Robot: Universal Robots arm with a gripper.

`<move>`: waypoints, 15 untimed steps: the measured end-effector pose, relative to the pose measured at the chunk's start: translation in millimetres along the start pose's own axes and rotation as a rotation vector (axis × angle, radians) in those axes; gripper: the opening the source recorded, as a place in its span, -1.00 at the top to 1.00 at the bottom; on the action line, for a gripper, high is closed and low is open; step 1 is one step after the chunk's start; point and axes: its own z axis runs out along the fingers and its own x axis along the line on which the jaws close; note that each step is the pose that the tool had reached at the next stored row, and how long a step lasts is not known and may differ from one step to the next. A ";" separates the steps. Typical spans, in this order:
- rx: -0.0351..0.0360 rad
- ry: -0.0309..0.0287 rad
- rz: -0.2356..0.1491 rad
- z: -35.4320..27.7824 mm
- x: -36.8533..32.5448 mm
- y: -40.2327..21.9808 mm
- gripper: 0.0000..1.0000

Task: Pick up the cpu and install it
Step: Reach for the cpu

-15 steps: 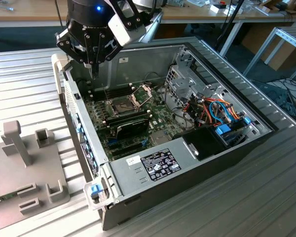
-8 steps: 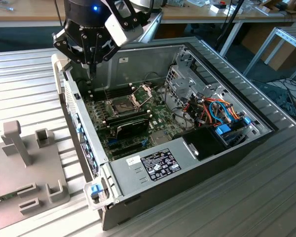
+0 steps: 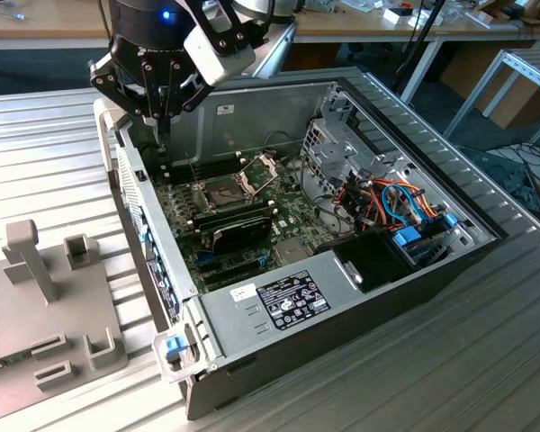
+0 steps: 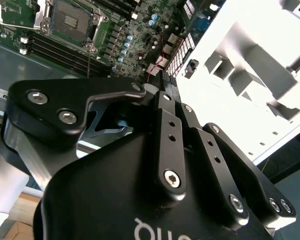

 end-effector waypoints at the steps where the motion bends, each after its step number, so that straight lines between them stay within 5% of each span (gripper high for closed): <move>1: 0.0000 0.0000 0.000 0.0 0.7 0.0 0.79; 15: 0.0000 0.0000 0.000 -0.2 8.2 -0.5 0.79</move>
